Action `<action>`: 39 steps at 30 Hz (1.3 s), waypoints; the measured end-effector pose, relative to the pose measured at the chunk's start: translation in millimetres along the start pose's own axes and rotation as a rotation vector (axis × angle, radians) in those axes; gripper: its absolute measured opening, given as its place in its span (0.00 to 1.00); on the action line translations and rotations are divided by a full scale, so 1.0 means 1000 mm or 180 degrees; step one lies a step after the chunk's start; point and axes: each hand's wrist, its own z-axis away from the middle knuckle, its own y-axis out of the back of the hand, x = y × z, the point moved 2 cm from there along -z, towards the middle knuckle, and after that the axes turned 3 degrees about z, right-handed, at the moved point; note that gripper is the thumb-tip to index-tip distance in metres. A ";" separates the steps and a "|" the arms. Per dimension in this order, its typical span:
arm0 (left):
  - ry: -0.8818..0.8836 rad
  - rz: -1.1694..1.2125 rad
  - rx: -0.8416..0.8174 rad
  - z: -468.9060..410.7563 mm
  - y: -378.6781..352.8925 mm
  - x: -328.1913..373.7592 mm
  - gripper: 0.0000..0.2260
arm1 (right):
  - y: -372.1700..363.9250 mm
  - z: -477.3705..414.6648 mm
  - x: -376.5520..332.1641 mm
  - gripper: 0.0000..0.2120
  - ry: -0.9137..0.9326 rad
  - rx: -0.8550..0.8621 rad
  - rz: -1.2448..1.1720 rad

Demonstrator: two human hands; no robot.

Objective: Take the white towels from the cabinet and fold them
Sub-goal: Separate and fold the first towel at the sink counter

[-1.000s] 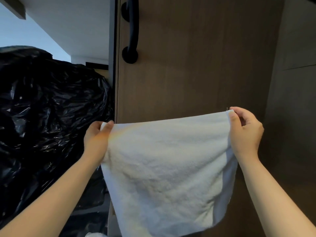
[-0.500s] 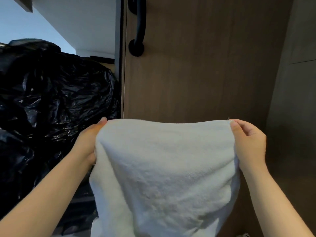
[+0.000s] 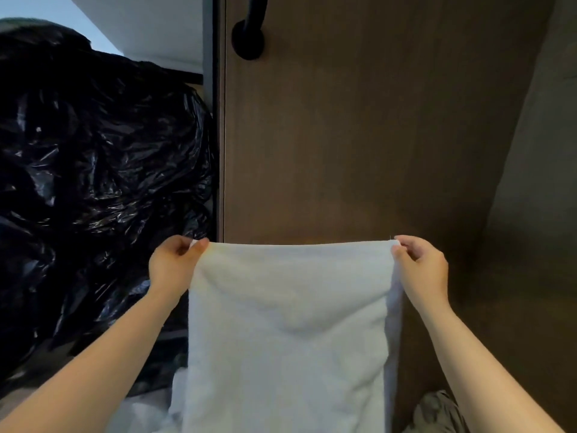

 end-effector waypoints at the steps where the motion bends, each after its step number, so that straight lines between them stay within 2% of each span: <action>1: -0.0015 -0.0022 0.0033 -0.002 -0.003 -0.005 0.11 | -0.003 0.000 0.003 0.12 -0.0027 -0.0011 -0.0006; 11: -0.0184 0.0091 0.0087 -0.014 -0.017 -0.016 0.09 | -0.018 0.001 0.006 0.13 0.0330 0.0042 0.0152; 15: -0.0205 0.0226 0.0066 -0.006 -0.018 -0.009 0.10 | -0.017 0.007 -0.012 0.11 0.0407 0.0046 0.0114; 20: -0.0293 0.0545 -0.0236 0.019 -0.024 0.010 0.12 | -0.016 0.030 -0.052 0.07 0.0469 -0.0161 -0.0260; 26: -0.0164 0.1011 -0.0792 0.046 -0.025 0.026 0.08 | -0.026 0.062 -0.083 0.12 0.0370 -0.0848 -0.0882; 31: -0.0146 0.1167 -0.1122 0.070 -0.029 0.028 0.06 | -0.040 0.083 -0.103 0.10 0.0052 -0.1724 -0.1522; 34: -0.0141 0.1368 -0.1219 0.079 -0.028 0.033 0.05 | -0.043 0.088 -0.113 0.06 0.0134 -0.2236 -0.1621; 37: -0.0186 0.1487 -0.1250 0.081 -0.021 0.039 0.05 | -0.040 0.087 -0.120 0.10 0.0326 -0.2767 -0.1527; 39: -0.0232 0.1521 -0.1253 0.081 -0.016 0.043 0.05 | -0.038 0.085 -0.123 0.12 0.0422 -0.2918 -0.1509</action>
